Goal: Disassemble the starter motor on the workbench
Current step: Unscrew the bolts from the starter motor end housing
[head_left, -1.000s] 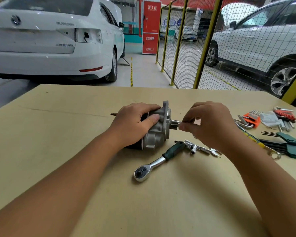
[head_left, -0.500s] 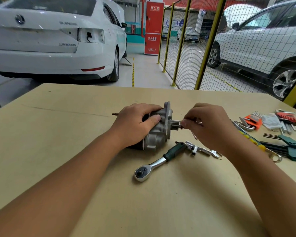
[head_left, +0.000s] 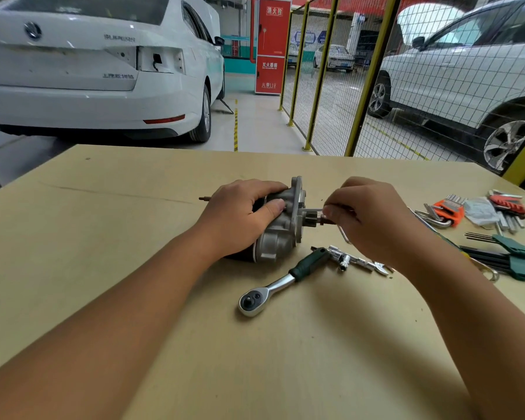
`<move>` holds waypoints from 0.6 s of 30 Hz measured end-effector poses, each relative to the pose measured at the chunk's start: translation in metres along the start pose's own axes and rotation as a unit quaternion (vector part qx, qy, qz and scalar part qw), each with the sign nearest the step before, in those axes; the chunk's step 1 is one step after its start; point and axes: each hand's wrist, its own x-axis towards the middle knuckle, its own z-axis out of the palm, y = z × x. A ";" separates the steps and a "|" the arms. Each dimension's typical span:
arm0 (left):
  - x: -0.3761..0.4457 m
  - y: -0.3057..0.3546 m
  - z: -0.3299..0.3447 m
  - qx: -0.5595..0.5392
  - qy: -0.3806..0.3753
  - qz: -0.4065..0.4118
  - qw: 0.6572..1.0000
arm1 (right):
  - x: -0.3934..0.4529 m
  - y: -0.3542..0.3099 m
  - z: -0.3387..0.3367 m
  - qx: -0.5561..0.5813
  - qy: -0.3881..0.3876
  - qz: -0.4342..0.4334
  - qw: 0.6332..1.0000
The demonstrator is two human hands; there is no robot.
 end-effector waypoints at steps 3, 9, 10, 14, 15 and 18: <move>-0.001 0.000 0.000 0.003 0.001 -0.001 1.000 | -0.003 -0.003 -0.001 -0.061 0.008 -0.005 0.998; -0.001 0.000 0.000 0.005 0.002 0.004 1.000 | -0.004 -0.004 0.003 0.003 0.029 0.009 1.000; -0.002 0.000 0.000 0.005 0.003 0.004 1.000 | -0.005 -0.005 0.004 0.021 0.026 0.010 0.999; -0.001 0.000 0.000 0.006 0.005 0.004 1.000 | -0.004 -0.002 0.009 0.024 -0.003 0.005 1.000; -0.001 0.000 0.001 0.006 0.005 0.003 1.000 | -0.003 -0.001 0.010 0.020 -0.014 0.008 1.000; -0.001 -0.001 0.001 -0.005 0.007 -0.001 1.000 | -0.003 0.000 0.010 0.012 -0.019 0.010 1.000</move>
